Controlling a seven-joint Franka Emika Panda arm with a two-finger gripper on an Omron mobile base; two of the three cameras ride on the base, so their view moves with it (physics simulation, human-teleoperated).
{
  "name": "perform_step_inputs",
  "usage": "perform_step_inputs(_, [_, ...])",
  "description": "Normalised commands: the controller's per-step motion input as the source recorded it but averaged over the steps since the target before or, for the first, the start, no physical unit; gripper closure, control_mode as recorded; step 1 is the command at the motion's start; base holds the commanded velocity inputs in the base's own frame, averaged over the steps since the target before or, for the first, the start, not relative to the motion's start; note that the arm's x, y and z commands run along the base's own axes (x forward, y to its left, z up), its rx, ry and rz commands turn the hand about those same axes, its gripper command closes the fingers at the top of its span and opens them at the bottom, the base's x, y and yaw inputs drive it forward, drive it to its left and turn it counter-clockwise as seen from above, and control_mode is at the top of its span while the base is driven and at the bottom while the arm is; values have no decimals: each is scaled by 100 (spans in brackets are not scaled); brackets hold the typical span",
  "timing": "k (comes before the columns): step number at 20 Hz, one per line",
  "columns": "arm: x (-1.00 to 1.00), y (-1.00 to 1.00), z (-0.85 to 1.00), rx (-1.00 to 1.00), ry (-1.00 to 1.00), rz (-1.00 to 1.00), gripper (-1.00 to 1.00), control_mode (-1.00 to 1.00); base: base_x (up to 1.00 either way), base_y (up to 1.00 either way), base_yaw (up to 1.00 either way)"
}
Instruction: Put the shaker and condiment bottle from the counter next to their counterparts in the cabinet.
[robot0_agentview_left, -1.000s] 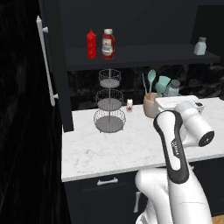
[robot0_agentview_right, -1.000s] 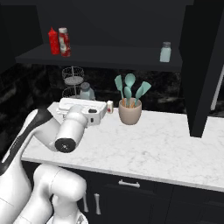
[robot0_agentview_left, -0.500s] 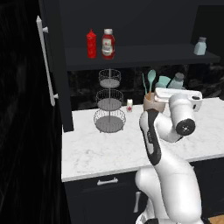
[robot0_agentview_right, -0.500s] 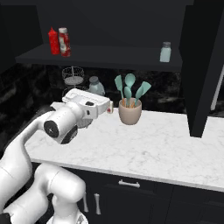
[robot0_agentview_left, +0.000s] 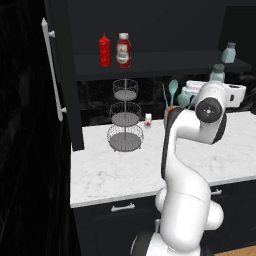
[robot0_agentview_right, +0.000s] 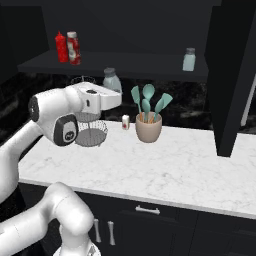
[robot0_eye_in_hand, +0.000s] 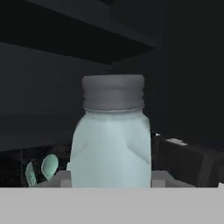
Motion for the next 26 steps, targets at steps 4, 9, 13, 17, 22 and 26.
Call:
perform_step_inputs(4, [-43,0,69,14,45,-6,100,-100,0,0,0])
perform_step_inputs(9, [-2,10,2,0,-5,1,100,-100,0,0,0])
perform_step_inputs(13, [1,-13,26,0,-13,0,100,-100,0,0,0])
perform_step_inputs(17, [6,-32,-2,2,-8,-3,100,-100,0,0,0])
perform_step_inputs(22, [21,-31,-1,6,2,-6,100,-100,0,0,0])
perform_step_inputs(26, [54,-19,-7,3,7,-2,100,-100,0,0,0])
